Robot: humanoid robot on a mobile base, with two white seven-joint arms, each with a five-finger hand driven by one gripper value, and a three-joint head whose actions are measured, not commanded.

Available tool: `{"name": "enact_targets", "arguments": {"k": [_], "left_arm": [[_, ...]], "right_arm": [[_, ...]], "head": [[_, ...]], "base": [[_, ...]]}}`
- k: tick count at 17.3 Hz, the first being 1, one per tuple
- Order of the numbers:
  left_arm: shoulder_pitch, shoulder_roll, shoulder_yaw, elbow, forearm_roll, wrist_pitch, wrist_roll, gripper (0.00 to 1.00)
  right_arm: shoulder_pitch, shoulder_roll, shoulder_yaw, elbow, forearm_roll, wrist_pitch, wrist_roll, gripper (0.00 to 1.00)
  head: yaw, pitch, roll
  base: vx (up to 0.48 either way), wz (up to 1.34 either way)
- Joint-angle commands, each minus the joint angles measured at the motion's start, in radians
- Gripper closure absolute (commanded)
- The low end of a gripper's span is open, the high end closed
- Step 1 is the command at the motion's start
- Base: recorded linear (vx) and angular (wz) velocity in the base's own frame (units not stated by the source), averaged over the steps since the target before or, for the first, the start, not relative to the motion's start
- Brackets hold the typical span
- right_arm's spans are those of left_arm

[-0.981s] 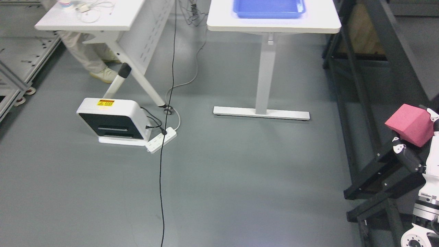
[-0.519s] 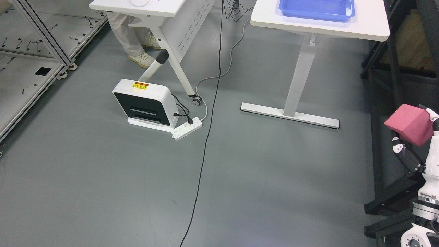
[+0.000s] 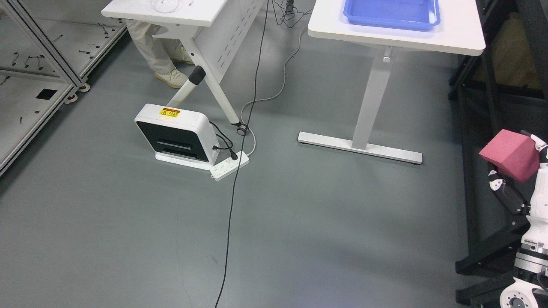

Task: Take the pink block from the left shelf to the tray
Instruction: 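Carry the pink block in the right hand while turning to the blue tray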

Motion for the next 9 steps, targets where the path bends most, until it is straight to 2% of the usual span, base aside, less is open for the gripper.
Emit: {"name": "enact_targets", "arguments": {"k": [1,9], "left_arm": [[-0.032,0.017,0.000,-0.017,0.000,-0.001,0.000,0.00],[-0.032,0.017,0.000,-0.017,-0.002,-0.001,0.000,0.00]], "right_arm": [[-0.008,-0.020,0.001,0.001,0.000,0.000,0.002,0.96],[-0.014,-0.018,0.001,0.001,0.000,0.000,0.023,0.96]], "head": [[0.0000,0.000,0.000],[0.0000,0.000,0.000]], "base": [[0.086,0.23],[0.153,0.23]]}}
